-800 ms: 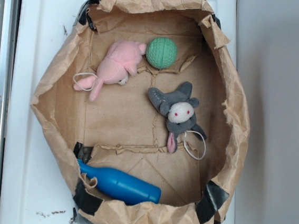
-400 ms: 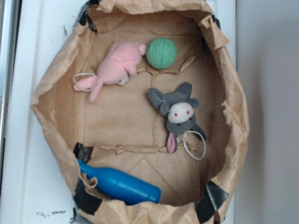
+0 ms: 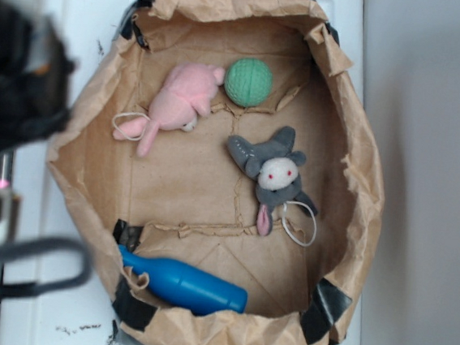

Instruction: Grab the green ball.

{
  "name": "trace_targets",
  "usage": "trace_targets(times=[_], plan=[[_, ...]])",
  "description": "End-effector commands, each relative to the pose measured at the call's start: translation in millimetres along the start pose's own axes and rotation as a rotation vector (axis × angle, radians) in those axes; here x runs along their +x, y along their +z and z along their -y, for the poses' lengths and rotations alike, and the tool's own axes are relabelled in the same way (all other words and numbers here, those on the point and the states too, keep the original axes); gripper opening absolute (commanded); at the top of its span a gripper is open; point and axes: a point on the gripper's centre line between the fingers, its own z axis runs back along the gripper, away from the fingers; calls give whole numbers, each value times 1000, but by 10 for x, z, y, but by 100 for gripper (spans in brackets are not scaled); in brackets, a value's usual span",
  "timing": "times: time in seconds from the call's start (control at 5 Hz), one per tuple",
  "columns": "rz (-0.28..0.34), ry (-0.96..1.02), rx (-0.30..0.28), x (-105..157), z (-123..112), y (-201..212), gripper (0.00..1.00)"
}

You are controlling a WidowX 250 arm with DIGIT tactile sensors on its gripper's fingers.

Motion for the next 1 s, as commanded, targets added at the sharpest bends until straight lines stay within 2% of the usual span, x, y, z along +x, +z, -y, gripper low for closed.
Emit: trace_targets(times=[0.0, 0.6, 0.8], plan=[[172, -196, -39, 575, -223, -214, 100], [172, -196, -39, 575, -223, -214, 100], [162, -233, 16, 587, -283, -611, 100]])
